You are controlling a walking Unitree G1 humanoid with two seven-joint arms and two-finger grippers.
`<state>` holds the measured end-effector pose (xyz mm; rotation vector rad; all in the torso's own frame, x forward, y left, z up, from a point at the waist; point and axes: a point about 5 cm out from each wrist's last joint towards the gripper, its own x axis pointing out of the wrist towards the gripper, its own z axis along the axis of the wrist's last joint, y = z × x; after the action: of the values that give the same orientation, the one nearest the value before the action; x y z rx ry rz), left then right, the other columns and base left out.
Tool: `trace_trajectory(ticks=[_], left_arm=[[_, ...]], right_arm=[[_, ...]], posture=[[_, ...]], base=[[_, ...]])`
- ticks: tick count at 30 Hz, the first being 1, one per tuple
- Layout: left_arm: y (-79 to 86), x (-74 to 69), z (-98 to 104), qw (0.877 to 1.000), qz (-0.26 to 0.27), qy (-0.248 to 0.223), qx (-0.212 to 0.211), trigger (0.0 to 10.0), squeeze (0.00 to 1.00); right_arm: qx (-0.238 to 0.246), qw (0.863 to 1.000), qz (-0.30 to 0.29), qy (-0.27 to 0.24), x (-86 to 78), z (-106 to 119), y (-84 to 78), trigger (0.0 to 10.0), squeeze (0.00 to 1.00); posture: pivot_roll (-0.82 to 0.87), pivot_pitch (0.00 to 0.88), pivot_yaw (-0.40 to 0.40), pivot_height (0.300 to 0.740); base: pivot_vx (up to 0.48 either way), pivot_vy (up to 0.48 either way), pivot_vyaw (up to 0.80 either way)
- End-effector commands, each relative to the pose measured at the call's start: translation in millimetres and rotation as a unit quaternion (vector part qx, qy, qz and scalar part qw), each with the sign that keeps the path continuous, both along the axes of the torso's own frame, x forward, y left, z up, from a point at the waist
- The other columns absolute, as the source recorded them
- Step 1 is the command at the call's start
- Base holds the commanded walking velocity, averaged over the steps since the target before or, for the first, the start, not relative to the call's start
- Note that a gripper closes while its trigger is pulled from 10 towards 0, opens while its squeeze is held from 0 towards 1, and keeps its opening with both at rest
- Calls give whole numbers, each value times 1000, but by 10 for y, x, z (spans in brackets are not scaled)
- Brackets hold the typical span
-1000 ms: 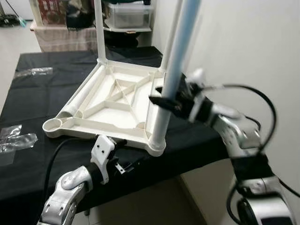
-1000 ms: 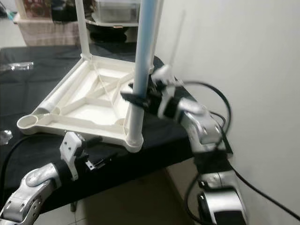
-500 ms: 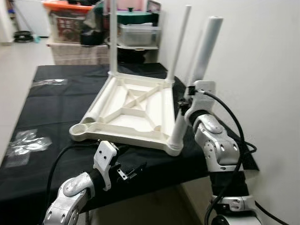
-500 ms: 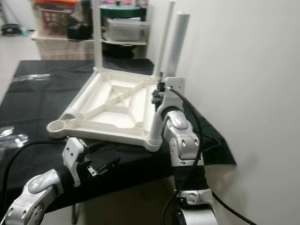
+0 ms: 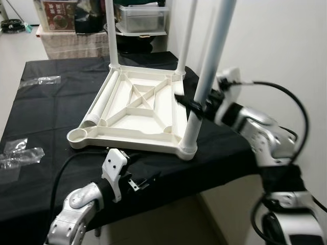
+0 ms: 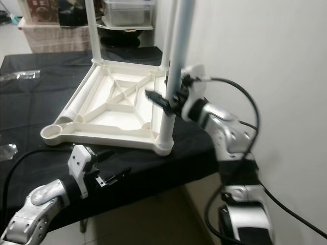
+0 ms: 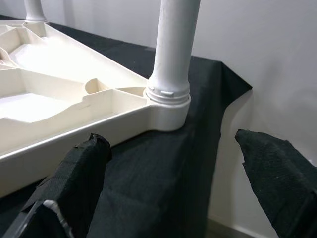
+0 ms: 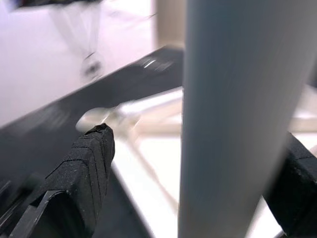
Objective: Building children table
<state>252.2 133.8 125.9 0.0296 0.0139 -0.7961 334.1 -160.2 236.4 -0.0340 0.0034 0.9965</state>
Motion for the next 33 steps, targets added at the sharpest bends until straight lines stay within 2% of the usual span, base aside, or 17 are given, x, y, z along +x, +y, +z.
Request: trace_trajectory(ticks=[1, 2, 4, 5, 9, 12, 13, 14, 15, 18, 19, 20, 25, 26, 27, 28, 33], left_arm=[[-21, -21, -23, 1000, -7, 6, -1, 10000, 0], [-27, -20, -17, 1000, -6, 5, -2, 10000, 0], [-30, -16, -11, 1000, -6, 4, -2, 10000, 0], [-32, -14, -7, 1000, -6, 3, -2, 10000, 0], [-19, -9, 9, 1000, -7, 2, 0, 10000, 0], [-6, -15, 13, 1000, -6, 1, 1, 10000, 0], [-6, -15, 13, 1000, -6, 1, 1, 10000, 0], [-5, -18, 12, 1000, -6, 2, 1, 10000, 0], [-5, -19, 13, 1000, -6, 2, 1, 10000, 0], [-3, -20, 13, 1000, -5, 2, 1, 10000, 0], [-3, -20, 13, 1000, -5, 2, 1, 10000, 0], [3, -21, 14, 1000, -4, 3, 1, 10000, 0], [2, -21, 14, 1000, -6, 4, 0, 10000, 0], [-5, -17, 13, 1000, -8, 4, 0, 10000, 0], [-5, -17, 13, 1000, -8, 4, 0, 10000, 0], [-14, -8, 13, 1000, -9, 4, -1, 10000, 0], [-24, 9, 22, 1000, -11, 2, -2, 10000, 0]], right_arm=[[-14, 997, 73, 3, -82, -79, 143, 7569, 0], [-21, 997, 80, 3, -87, -122, 161, 4471, 0], [-20, 997, 73, 6, -62, -154, 184, 3216, 0], [-20, 998, 67, 8, -43, -173, 200, 0, 0], [-61, 982, -168, 64, 329, -406, 213, 0, 0], [-32, 904, -402, 144, 441, -643, 3, 0, 0], [-32, 904, -402, 144, 441, -643, 3, 0, 0], [-20, 838, -513, 184, 351, -849, -135, 0, 0], [-17, 812, -549, 197, 262, -954, -157, 0, 0], [-20, 798, -568, 203, 141, -1053, -133, 0, 0], [-20, 798, -568, 203, 141, -1053, -133, 0, 0], [-10, 815, -535, 223, 59, -1101, 45, 9765, 0], [32, 862, -467, 197, 94, -936, 296, 10000, 0], [74, 886, -421, 177, 141, -774, 344, 10000, 224], [74, 886, -421, 177, 141, -774, 344, 10000, 224], [109, 907, -381, 144, 201, -591, 310, 10000, 1000], [128, 946, -285, 85, 296, -204, 186, 10000, 816]], posture=[[71, 0, -120, 740], [77, 0, -119, 740], [78, 0, -119, 740], [78, 0, -119, 740], [80, 0, -113, 740], [82, 0, -111, 740], [82, 0, -111, 740], [82, 0, -112, 740], [85, 0, -113, 740], [85, 0, -113, 740], [85, 0, -113, 740], [78, 0, -106, 740], [78, 0, -106, 740], [66, 0, -99, 740], [66, 0, -99, 740], [60, 0, -98, 740], [60, 0, -102, 740]], base=[[0, 0, 0], [0, 0, 0], [0, 0, 0], [0, 0, 0], [0, 0, 0], [0, 0, 0], [0, 0, 0], [0, 0, 0], [0, 0, 0], [0, 0, 0], [0, 0, 0], [0, 0, 0], [0, 0, 0], [0, 0, 0], [0, 0, 0], [0, 0, 0], [0, 0, 0]])
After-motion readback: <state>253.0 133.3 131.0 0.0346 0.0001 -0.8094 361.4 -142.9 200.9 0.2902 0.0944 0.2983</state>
